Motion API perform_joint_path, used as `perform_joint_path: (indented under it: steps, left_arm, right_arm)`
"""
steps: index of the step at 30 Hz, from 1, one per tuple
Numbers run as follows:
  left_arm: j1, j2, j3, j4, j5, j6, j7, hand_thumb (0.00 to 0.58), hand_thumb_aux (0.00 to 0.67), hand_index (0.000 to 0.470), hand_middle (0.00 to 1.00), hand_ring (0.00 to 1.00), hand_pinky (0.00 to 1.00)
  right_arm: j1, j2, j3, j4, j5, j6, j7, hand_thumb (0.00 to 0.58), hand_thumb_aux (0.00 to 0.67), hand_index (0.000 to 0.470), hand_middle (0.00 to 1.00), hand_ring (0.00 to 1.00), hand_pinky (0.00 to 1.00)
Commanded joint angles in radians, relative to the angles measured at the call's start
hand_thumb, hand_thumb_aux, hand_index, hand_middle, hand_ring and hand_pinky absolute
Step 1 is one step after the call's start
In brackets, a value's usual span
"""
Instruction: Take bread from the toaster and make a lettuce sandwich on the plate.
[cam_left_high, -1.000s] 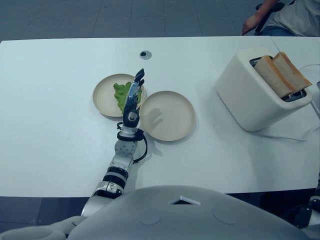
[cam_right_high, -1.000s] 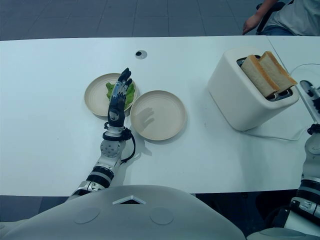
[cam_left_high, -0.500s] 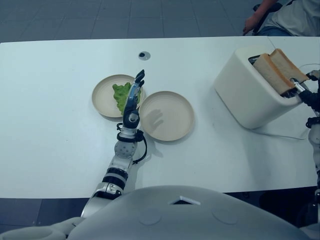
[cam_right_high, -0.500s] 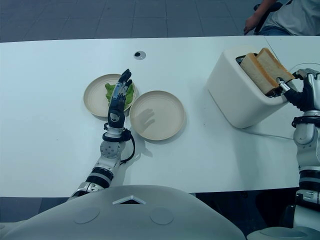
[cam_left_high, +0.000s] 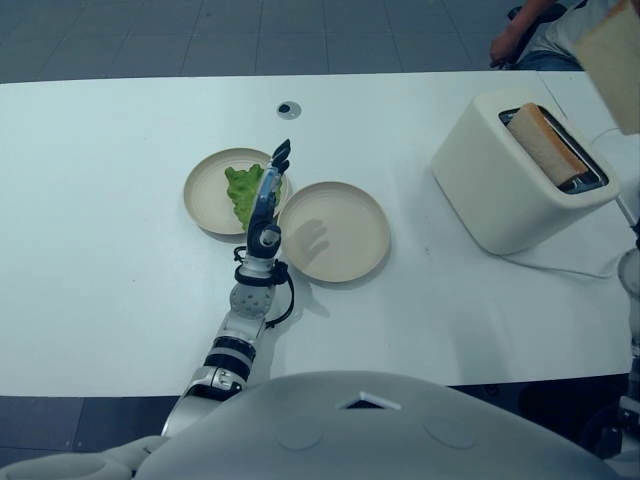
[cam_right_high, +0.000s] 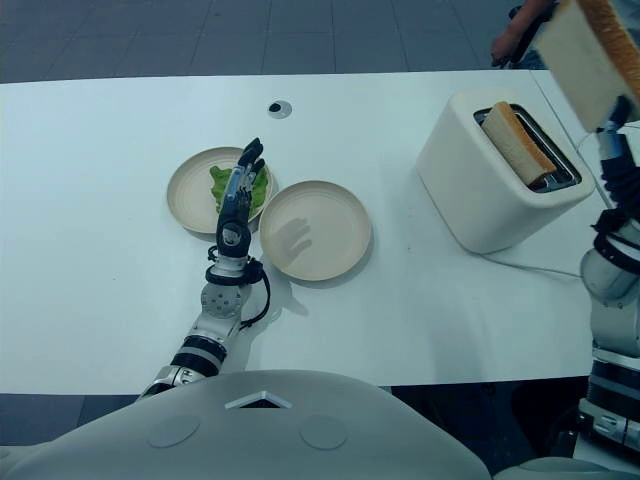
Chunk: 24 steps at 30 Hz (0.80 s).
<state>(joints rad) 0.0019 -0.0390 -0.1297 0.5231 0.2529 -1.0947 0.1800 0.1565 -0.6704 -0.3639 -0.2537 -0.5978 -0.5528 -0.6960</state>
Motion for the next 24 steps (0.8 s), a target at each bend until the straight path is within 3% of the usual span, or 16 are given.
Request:
perform_joint_path:
  steps: [1,4,7,12,18,19,20,21,22,24]
  left_arm:
    - [0.021,0.058,0.083,-0.002,0.067,0.032,0.058,0.000,0.000,0.000,0.00,0.00,0.00]
    - [-0.004,0.114,0.150,-0.035,0.177,0.101,0.138,0.000,0.000,0.000,0.00,0.00,0.00]
    - [-0.032,0.195,0.194,-0.039,0.266,0.166,0.203,0.000,0.000,0.000,0.00,0.00,0.00]
    - [-0.081,0.342,0.176,-0.011,0.443,0.322,0.291,0.000,0.000,0.000,0.00,0.00,0.00]
    - [-0.170,0.479,0.039,0.091,0.645,0.537,0.318,0.000,0.000,0.000,0.00,0.00,0.00]
    - [-0.195,0.495,0.011,0.121,0.669,0.563,0.317,0.000,0.000,0.000,0.00,0.00,0.00]
    - [-0.218,0.511,-0.018,0.152,0.691,0.587,0.317,0.000,0.000,0.000,0.00,0.00,0.00]
    - [-0.239,0.524,-0.043,0.181,0.706,0.607,0.319,0.000,0.000,0.000,0.00,0.00,0.00]
    - [-0.256,0.535,-0.066,0.205,0.710,0.620,0.314,0.000,0.000,0.000,0.00,0.00,0.00]
    - [-0.280,0.547,-0.106,0.238,0.710,0.636,0.309,0.000,0.000,0.000,0.00,0.00,0.00]
  right_arm:
    - [-0.059,0.067,0.333,0.021,0.324,-0.088,0.311,0.580,0.670,0.470,1.00,1.00,1.00]
    - [-0.104,0.136,0.513,0.163,0.443,-0.066,0.532,0.580,0.670,0.470,1.00,1.00,1.00]
    - [-0.124,0.185,0.604,0.320,0.521,-0.037,0.711,0.580,0.670,0.470,1.00,1.00,1.00]
    - [-0.184,0.219,0.630,0.517,0.530,0.026,0.891,0.580,0.670,0.470,1.00,1.00,1.00]
    - [-0.212,0.146,0.635,0.465,0.436,0.100,1.026,0.580,0.670,0.470,1.00,1.00,1.00]
    - [-0.221,0.135,0.632,0.450,0.391,0.104,1.015,0.449,0.352,0.247,1.00,1.00,1.00]
    - [-0.231,0.127,0.624,0.439,0.346,0.106,0.993,0.000,0.000,0.000,0.87,0.87,0.87]
    - [-0.241,0.121,0.615,0.431,0.299,0.106,0.966,0.000,0.000,0.000,0.55,0.55,0.55]
    - [-0.248,0.112,0.603,0.426,0.255,0.105,0.938,0.000,0.000,0.000,0.49,0.49,0.49]
    - [-0.257,0.087,0.570,0.414,0.181,0.110,0.883,0.000,0.000,0.000,0.49,0.49,0.49]
